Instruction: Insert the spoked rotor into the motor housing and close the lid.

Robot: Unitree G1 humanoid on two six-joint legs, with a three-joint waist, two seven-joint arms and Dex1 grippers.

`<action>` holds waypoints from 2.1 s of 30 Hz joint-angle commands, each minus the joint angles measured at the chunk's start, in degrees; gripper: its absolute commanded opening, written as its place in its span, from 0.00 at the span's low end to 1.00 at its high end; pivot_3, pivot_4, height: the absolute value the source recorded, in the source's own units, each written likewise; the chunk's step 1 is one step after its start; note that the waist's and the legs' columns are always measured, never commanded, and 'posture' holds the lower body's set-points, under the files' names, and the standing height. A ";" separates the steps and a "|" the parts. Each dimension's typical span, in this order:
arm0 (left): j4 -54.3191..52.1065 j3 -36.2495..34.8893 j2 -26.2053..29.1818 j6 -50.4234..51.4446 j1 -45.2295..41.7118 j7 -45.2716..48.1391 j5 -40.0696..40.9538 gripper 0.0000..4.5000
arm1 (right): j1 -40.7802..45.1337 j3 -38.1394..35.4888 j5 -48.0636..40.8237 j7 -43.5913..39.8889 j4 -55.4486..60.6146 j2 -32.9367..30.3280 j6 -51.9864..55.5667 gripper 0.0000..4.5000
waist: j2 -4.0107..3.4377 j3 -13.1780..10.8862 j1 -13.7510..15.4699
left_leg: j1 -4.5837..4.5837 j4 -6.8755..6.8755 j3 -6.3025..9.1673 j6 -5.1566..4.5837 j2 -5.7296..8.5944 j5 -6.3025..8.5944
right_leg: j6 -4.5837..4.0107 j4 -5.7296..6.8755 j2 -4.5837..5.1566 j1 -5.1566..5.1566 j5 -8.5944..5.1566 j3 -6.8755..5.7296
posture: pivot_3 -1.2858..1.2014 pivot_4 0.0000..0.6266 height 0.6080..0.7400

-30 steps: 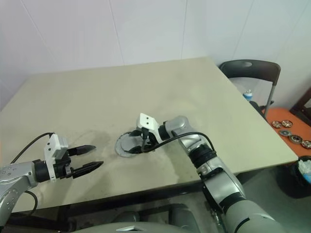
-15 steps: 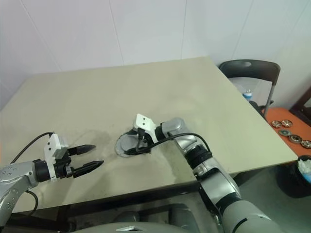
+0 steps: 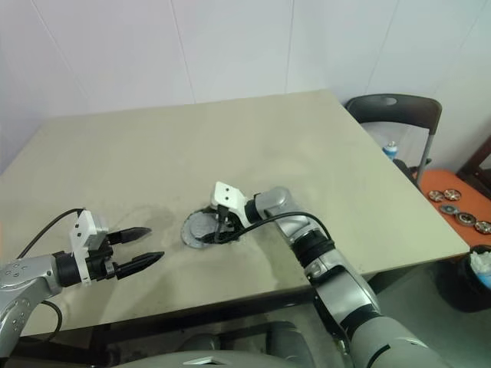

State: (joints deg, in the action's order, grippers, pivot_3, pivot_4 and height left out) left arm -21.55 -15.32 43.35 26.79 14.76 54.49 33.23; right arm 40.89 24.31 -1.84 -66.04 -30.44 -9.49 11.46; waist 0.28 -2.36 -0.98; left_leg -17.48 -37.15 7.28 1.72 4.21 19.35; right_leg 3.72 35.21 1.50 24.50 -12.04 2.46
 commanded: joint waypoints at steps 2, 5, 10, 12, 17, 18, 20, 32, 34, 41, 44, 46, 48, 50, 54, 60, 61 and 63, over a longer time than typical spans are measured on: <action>-1.65 -0.73 -0.18 -0.14 -0.91 -0.42 0.75 0.90 | 0.29 -0.14 0.58 0.80 -0.03 0.61 -0.32 0.72 | 0.01 0.00 0.00 | 0.01 0.00 0.00 0.00 0.00 0.00 | 0.00 0.01 0.00 -0.01 0.00 0.00 | 0.52 0.00 1.00; -1.76 -0.81 -0.27 -0.10 -0.80 -0.47 0.75 0.90 | 0.13 0.28 1.49 1.35 -0.22 0.67 -1.06 0.72 | 0.01 0.01 -0.05 | 0.03 -0.01 0.00 0.00 0.00 0.00 | 0.00 0.04 -0.01 -0.01 0.00 0.00 | 0.52 0.00 1.00; -1.65 -0.87 -0.39 -0.10 -0.87 -0.63 0.76 0.90 | 0.14 -0.04 1.33 1.10 -0.42 0.97 -1.02 0.72 | 0.01 0.01 -0.07 | 0.05 -0.01 0.00 0.01 0.00 -0.01 | 0.00 0.08 -0.01 -0.01 0.00 0.00 | 0.52 0.00 1.00; -1.66 -0.85 -0.45 -0.07 -0.94 -0.69 0.79 0.90 | 0.32 -0.29 0.97 1.19 -0.55 1.33 0.39 0.72 | 0.01 0.01 -0.08 | 0.05 -0.01 0.00 0.01 -0.01 -0.01 | 0.00 0.08 -0.02 -0.01 0.00 0.00 | 0.52 0.00 1.00; -1.46 -0.65 -0.75 -0.10 -1.34 -1.01 0.69 0.90 | 1.37 -2.13 -1.13 1.47 0.11 2.82 4.82 0.72 | 0.02 0.02 -0.11 | 0.06 -0.01 0.00 0.01 -0.01 -0.01 | 0.00 0.08 -0.02 -0.02 0.00 0.00 | 0.52 0.00 1.00; -1.42 -0.61 -0.83 -0.11 -1.38 -1.08 0.66 0.90 | 1.68 -2.91 -1.71 1.95 0.05 3.37 6.27 0.72 | 0.02 0.02 -0.14 | 0.06 -0.01 0.00 0.01 -0.01 -0.01 | 0.00 0.08 -0.02 -0.02 0.00 0.00 | 0.52 0.00 1.00; -1.42 -0.62 -0.89 -0.09 -1.40 -1.13 0.66 0.90 | 2.01 -3.88 -2.40 2.78 0.13 4.13 8.45 0.72 | 0.01 0.01 -0.18 | 0.06 -0.01 0.00 0.01 -0.01 -0.01 | -0.01 0.08 -0.02 -0.01 0.00 0.00 | 0.52 0.00 1.00; -0.89 -1.23 0.10 0.03 -1.23 -0.10 0.51 0.90 | -0.06 -2.48 -0.55 4.51 1.84 4.18 5.65 0.72 | 0.02 0.02 -0.36 | 0.08 -0.01 0.00 0.02 -0.03 -0.01 | -0.01 0.13 -0.04 -0.01 0.00 0.00 | 0.52 0.00 1.00; -0.50 -1.76 0.28 0.11 -1.43 0.01 0.67 0.90 | 0.20 -3.34 -0.75 5.92 1.38 4.90 4.96 0.72 | 0.01 0.01 -0.42 | 0.08 -0.01 0.00 0.02 -0.03 -0.01 | -0.01 0.13 -0.04 -0.01 0.00 0.01 | 0.52 0.00 1.00; -0.55 -1.81 0.01 0.11 -1.27 -0.20 0.69 0.90 | 1.16 -6.36 -5.00 4.34 2.66 5.49 9.48 0.72 | 0.01 0.01 -0.35 | 0.05 0.00 0.01 0.04 -0.03 -0.03 | -0.01 0.10 -0.04 0.00 0.01 0.00 | 0.52 0.00 1.00; -0.74 -1.63 -0.21 0.12 -1.29 -0.43 0.72 0.90 | 0.75 -6.14 -5.34 3.61 3.57 5.12 9.51 0.72 | 0.00 0.01 -0.34 | 0.02 0.02 0.00 0.04 -0.03 -0.02 | -0.01 0.06 -0.03 0.03 0.01 0.00 | 0.52 0.00 1.00; -0.70 -1.58 -0.30 0.07 -1.39 -0.55 0.70 0.90 | 0.48 -5.84 -5.00 4.10 3.75 5.08 8.82 0.72 | 0.00 0.01 -0.33 | 0.00 0.03 0.00 0.04 -0.02 -0.02 | -0.01 0.06 -0.03 0.05 0.01 0.00 | 0.52 0.00 1.00; -0.67 -1.61 -0.33 0.08 -1.49 -0.61 0.77 0.90 | 0.38 -5.61 -4.48 4.80 3.63 5.11 8.05 0.72 | 0.00 0.01 -0.28 | 0.00 0.03 0.00 0.04 -0.03 -0.02 | -0.01 0.06 -0.03 0.05 0.01 0.00 | 0.52 0.00 1.00; -0.65 -1.70 -0.35 0.10 -1.53 -0.63 0.86 0.90 | 0.25 -5.49 -4.28 5.13 3.54 5.13 7.63 0.72 | 0.00 0.01 -0.22 | 0.00 0.03 0.00 0.04 -0.03 -0.02 | -0.01 0.07 -0.03 0.05 0.01 0.00 | 0.52 0.00 1.00; -0.71 -2.02 -0.55 0.24 -1.53 -0.84 1.23 0.90 | 0.05 -4.84 -2.89 6.94 2.42 5.40 5.26 0.72 | 0.00 0.01 -0.21 | 0.00 0.03 0.00 0.04 -0.02 -0.02 | -0.01 0.07 -0.03 0.05 0.01 0.01 | 0.52 0.00 1.00; -0.46 -2.61 0.04 -0.07 -1.03 -0.53 0.93 0.90 | -1.20 -2.95 -1.25 6.27 1.90 4.52 4.00 0.72 | 0.01 0.01 -0.25 | 0.00 0.03 0.00 0.04 -0.02 -0.02 | -0.01 0.06 -0.03 0.05 0.01 0.01 | 0.52 0.00 1.00; 0.13 -3.15 0.48 -0.37 -1.15 -0.31 0.64 0.90 | -1.20 -2.94 -1.14 6.20 1.62 4.40 3.77 0.72 | 0.01 0.01 -0.28 | 0.00 0.03 0.00 0.04 -0.02 -0.02 | -0.01 0.06 -0.03 0.05 0.01 0.00 | 0.52 0.00 1.00; 1.57 -4.47 1.57 -0.83 -1.38 0.57 0.31 0.90 | -1.09 -2.82 -0.80 6.08 0.95 4.10 2.96 0.72 | 0.02 0.02 -0.25 | 0.02 0.03 0.00 0.04 -0.03 -0.02 | -0.01 0.08 -0.04 0.05 0.01 0.00 | 0.52 0.00 1.00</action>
State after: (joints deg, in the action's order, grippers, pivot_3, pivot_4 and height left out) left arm -20.27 -16.94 43.73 26.97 13.87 54.37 33.36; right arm 38.91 21.55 -2.57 -59.58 -29.64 -5.49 15.75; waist 0.29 -2.34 -1.23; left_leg -17.46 -37.12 7.29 1.76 4.17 19.33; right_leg 3.71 35.30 1.45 24.54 -12.04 2.47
